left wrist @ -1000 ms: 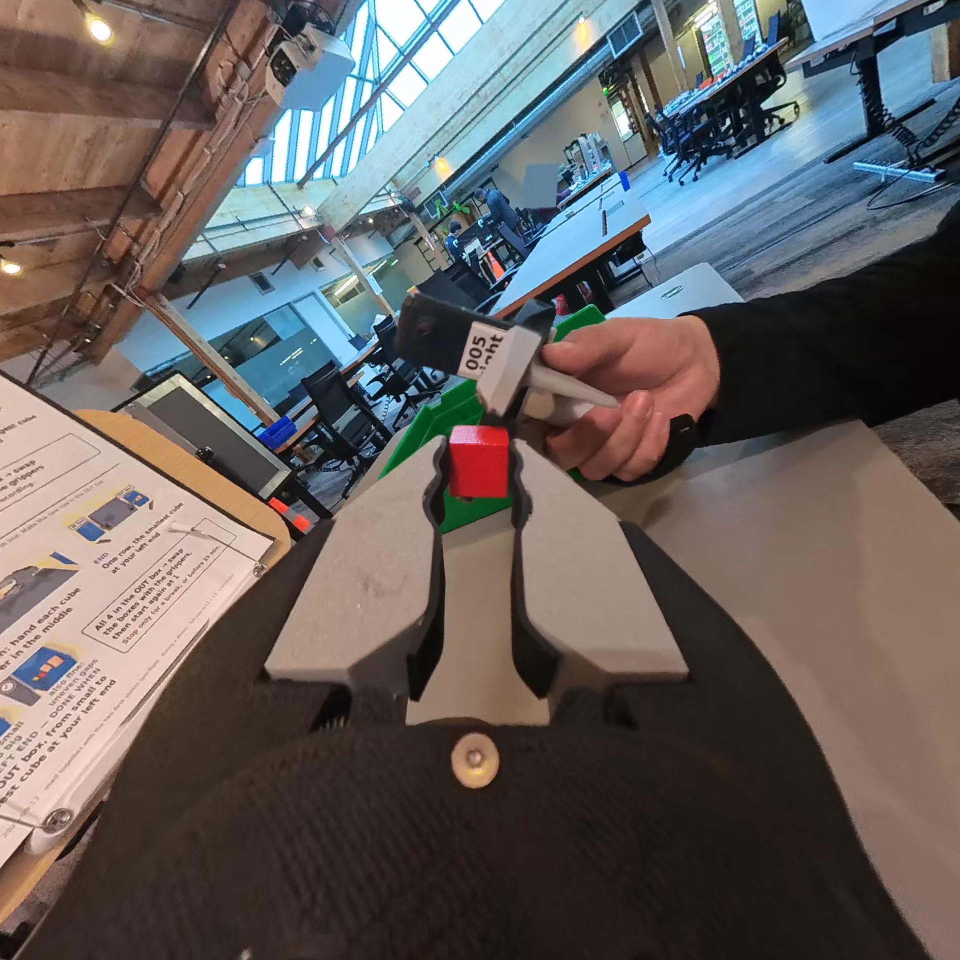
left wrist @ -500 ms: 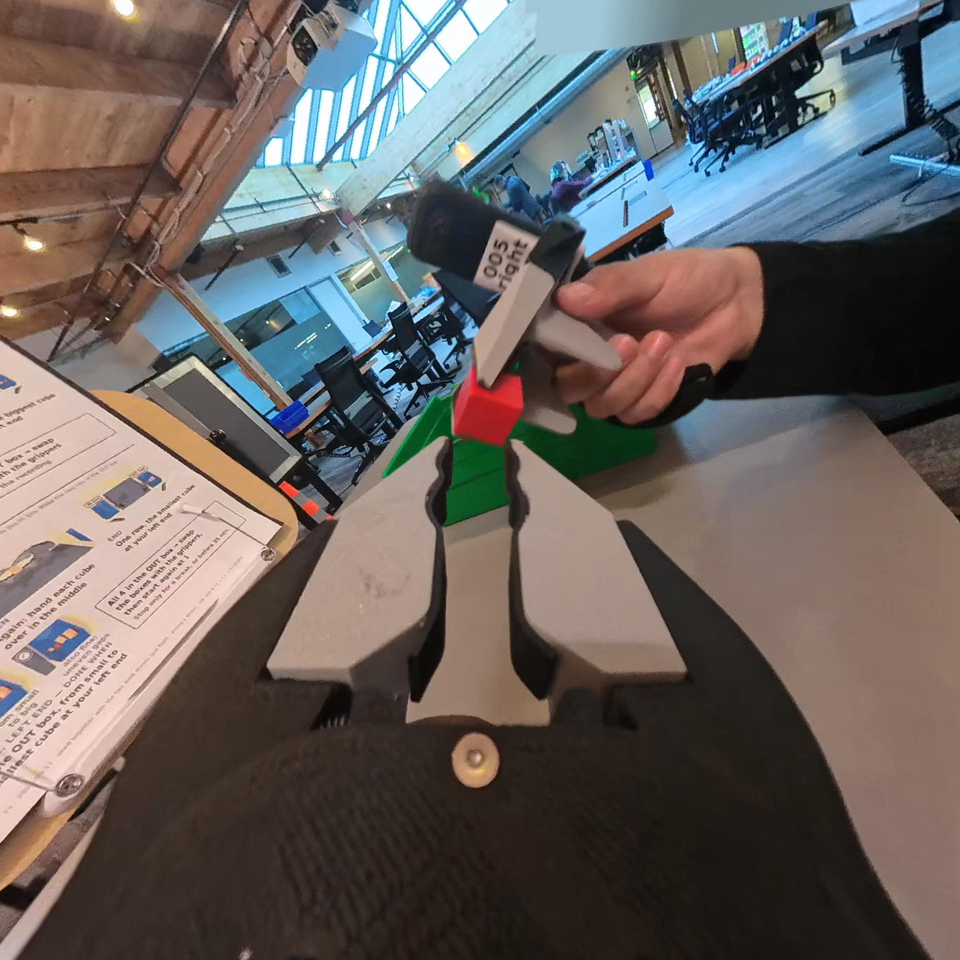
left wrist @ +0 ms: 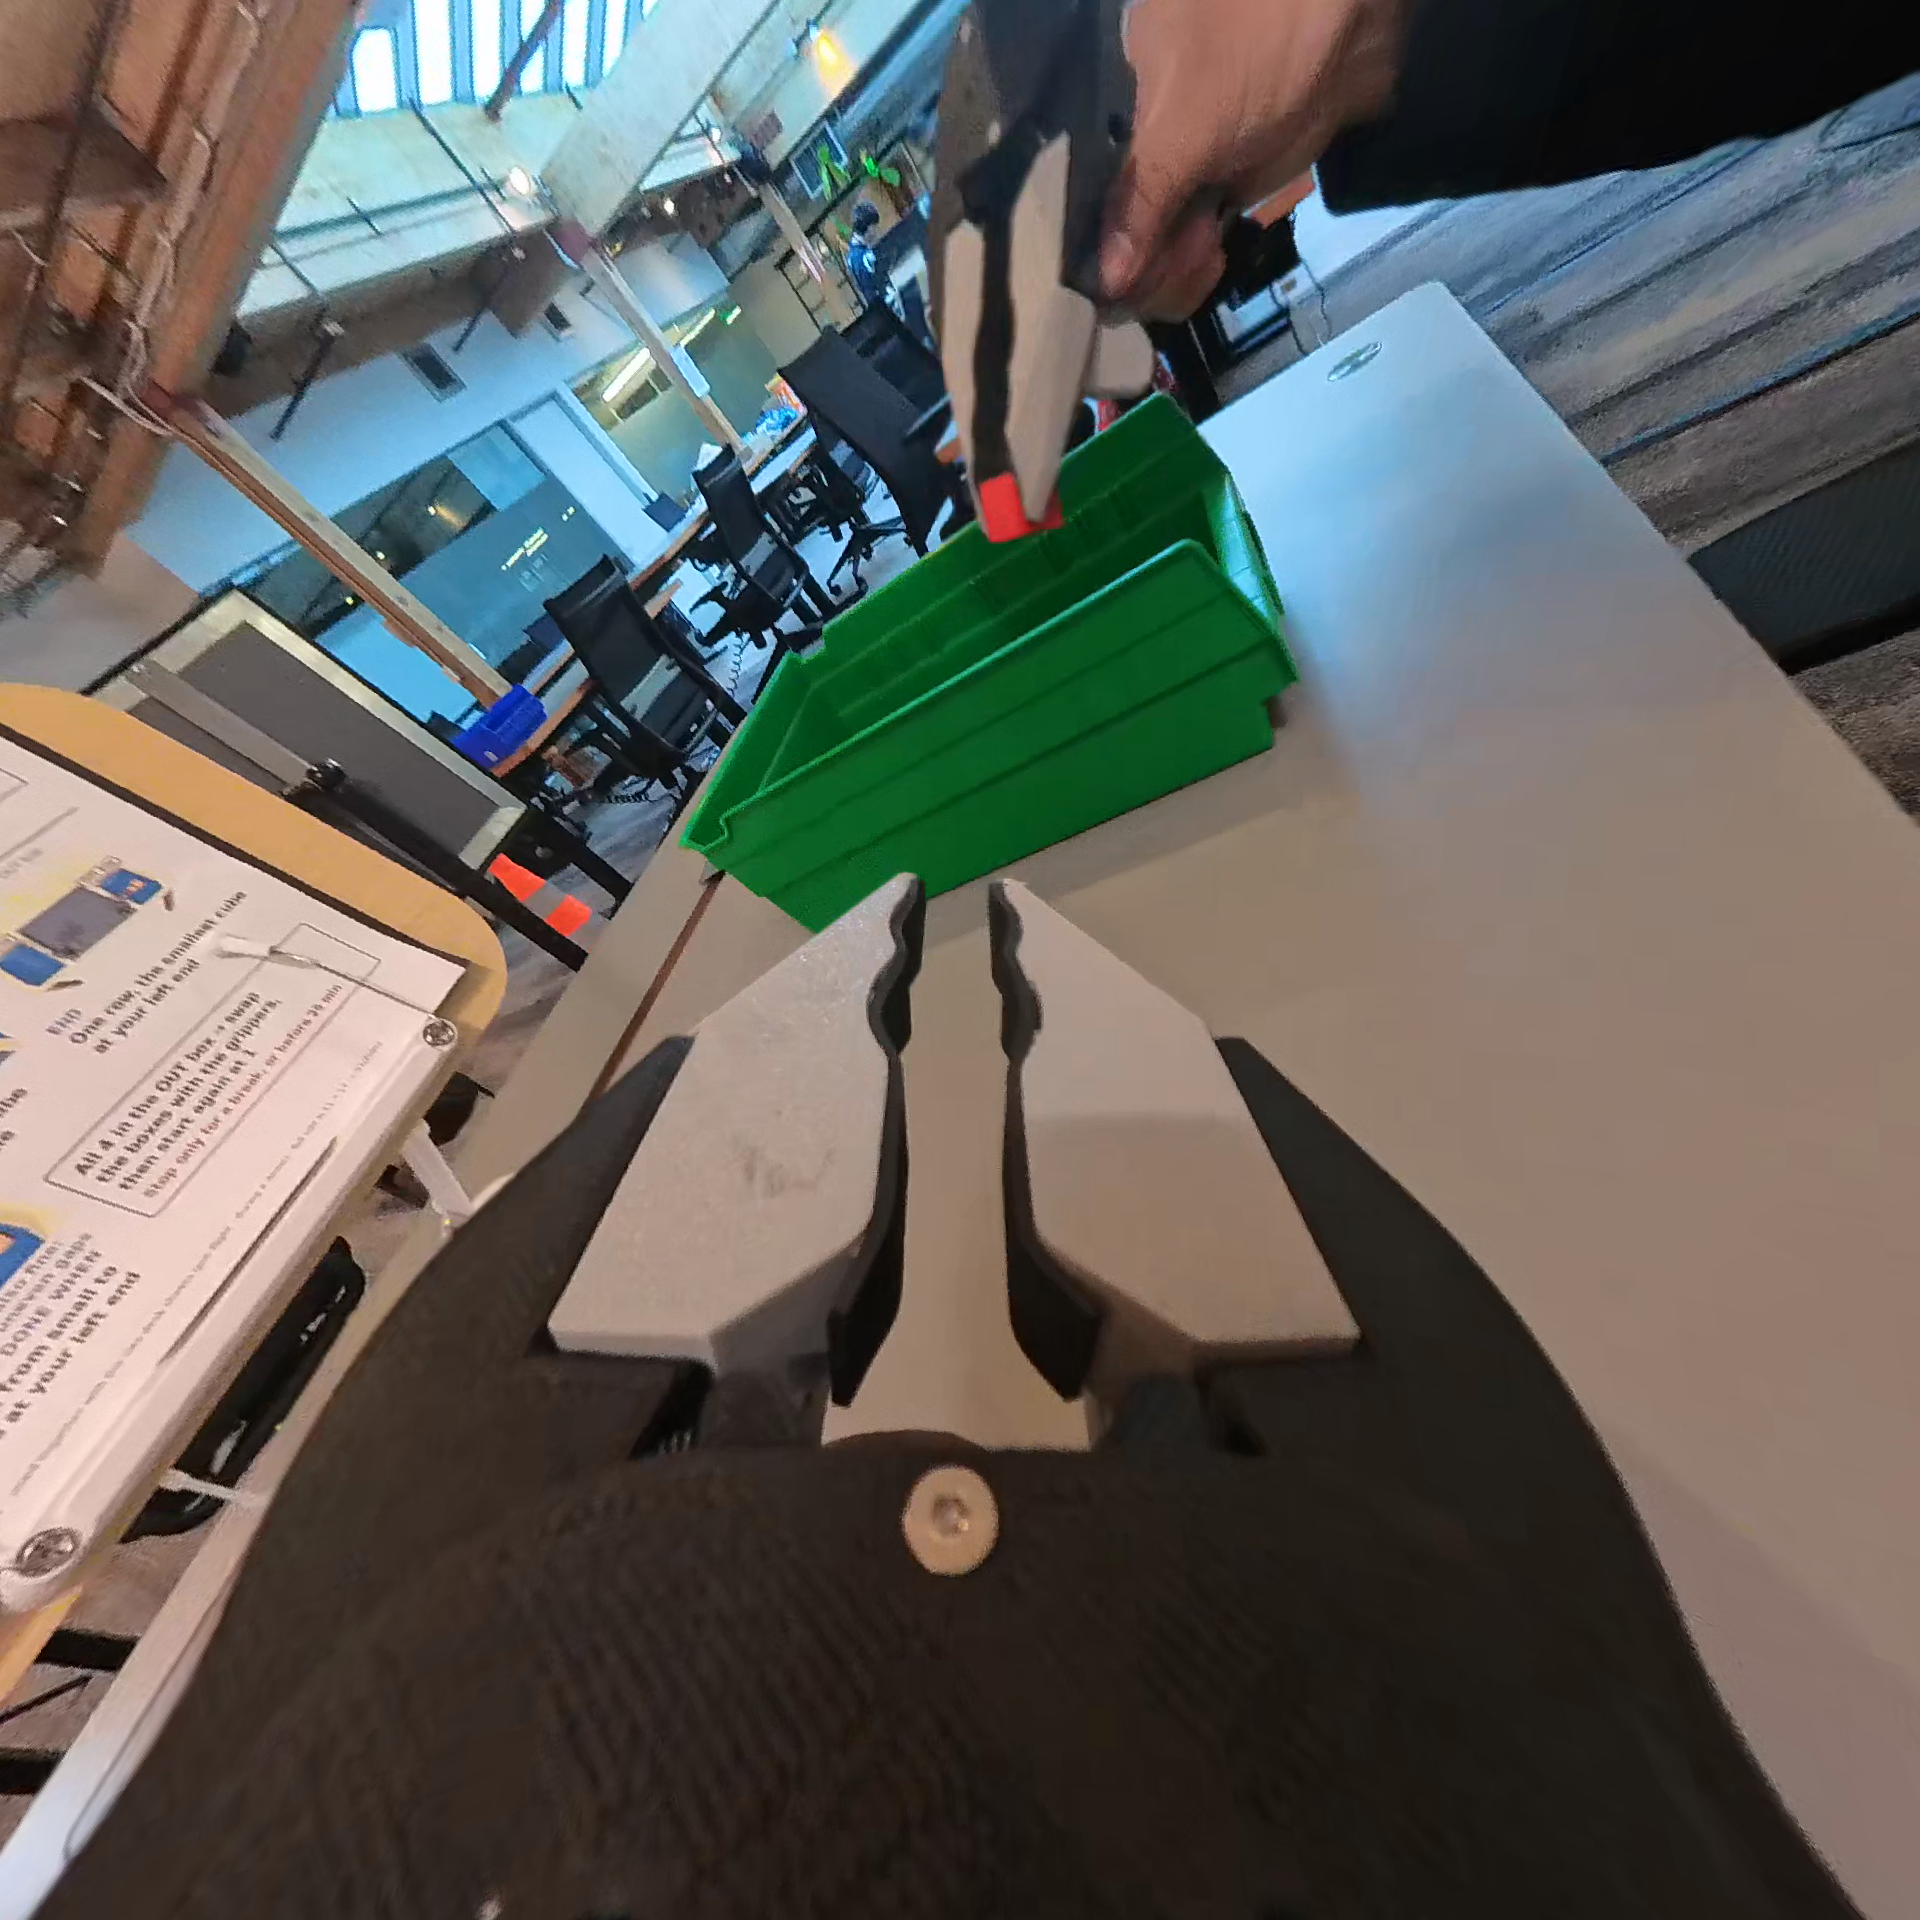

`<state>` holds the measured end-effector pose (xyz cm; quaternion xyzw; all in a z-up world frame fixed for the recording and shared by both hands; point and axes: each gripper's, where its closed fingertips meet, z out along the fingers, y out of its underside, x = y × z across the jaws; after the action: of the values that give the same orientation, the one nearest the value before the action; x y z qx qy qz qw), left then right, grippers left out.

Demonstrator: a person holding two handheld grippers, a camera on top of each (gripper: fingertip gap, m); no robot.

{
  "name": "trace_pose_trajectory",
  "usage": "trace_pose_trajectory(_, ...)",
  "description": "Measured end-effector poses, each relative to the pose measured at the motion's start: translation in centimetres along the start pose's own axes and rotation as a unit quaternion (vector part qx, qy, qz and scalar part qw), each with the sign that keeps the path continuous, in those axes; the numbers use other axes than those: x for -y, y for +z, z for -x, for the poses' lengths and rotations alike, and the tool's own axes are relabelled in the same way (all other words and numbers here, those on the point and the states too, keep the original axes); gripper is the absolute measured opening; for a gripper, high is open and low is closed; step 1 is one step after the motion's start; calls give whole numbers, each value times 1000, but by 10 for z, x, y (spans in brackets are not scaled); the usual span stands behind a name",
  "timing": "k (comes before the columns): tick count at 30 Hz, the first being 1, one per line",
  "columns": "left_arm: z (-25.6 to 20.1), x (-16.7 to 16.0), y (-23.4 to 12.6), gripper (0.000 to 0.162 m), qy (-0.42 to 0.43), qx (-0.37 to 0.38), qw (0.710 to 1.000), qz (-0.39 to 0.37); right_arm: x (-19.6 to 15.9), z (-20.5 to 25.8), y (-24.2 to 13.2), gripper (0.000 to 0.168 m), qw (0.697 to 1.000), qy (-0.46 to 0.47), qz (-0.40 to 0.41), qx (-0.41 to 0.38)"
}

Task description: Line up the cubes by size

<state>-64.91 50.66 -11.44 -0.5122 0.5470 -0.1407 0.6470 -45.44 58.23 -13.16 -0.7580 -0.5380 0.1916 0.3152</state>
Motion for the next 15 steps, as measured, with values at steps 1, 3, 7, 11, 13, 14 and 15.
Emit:
trace_pose_trajectory(1, 1, -3, 1, 10, -3, 1, 1000, 2, -16, -5, 9, 19, 999, -18, 32, 9)
trace_pose_trajectory(3, 1, -7, 2, 9, -11, 0, 1000, 6, -41, -6, 27, 19, 993, -81, 77, 43)
trace_pose_trajectory(7, 2, -15, 5, 8, -23, 0, 1000, 14, -57, 0, 55, 20, 976, -155, 110, 106)
trace_pose_trajectory(11, 2, -24, 8, 8, -29, -2, 999, 27, -56, 2, 73, 19, 962, -220, 111, 117)
trace_pose_trajectory(13, 1, -27, 9, 8, -32, -5, 999, 31, -62, 5, 81, 19, 952, -249, 124, 127)
trace_pose_trajectory(14, 1, -29, 9, 8, -33, -4, 999, 32, -64, 4, 85, 19, 948, -265, 127, 123)
trace_pose_trajectory(15, 1, -29, 9, 7, -34, -4, 999, 33, -65, 2, 89, 19, 944, -282, 128, 115)
